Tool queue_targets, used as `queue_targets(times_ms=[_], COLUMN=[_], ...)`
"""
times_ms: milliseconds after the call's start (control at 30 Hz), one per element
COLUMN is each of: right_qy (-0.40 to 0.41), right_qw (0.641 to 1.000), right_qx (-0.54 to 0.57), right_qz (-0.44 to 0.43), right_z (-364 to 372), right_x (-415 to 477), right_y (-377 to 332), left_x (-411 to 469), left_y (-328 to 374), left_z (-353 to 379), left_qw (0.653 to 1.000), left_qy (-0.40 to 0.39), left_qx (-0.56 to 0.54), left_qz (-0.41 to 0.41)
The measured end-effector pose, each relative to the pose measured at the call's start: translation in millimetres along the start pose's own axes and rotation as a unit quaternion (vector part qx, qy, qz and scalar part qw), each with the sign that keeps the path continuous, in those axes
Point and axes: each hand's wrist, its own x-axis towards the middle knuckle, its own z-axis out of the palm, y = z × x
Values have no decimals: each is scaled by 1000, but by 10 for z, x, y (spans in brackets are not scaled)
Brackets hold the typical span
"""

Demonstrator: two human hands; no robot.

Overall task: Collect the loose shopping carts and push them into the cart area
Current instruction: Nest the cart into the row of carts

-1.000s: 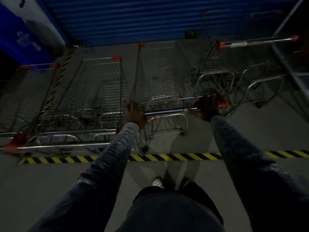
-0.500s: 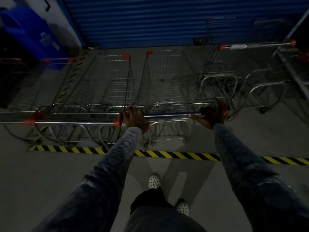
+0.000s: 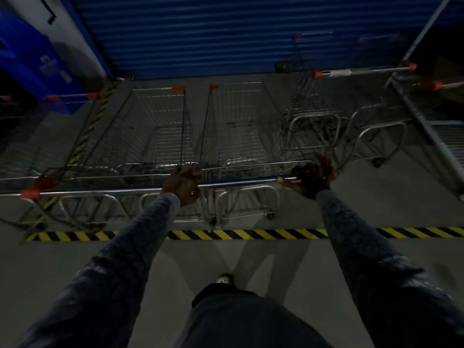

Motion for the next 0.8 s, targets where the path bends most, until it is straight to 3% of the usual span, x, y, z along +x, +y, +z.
queue_targets(times_ms=[100,333,800], right_qy=[1,20,36], right_qw=[1000,999,999], right_qx=[-8,-25,-2], right_qz=[3,-6,13], right_z=[-1,75,230], right_x=[31,191,270], right_y=[-21,77,126], left_x=[-18,98,100], left_y=[-135,-214,-306], left_z=[-116,-31,67], left_qw=[998,996,994], left_qy=[-19,-62,29], left_qx=[-10,37,0], left_qz=[51,45,101])
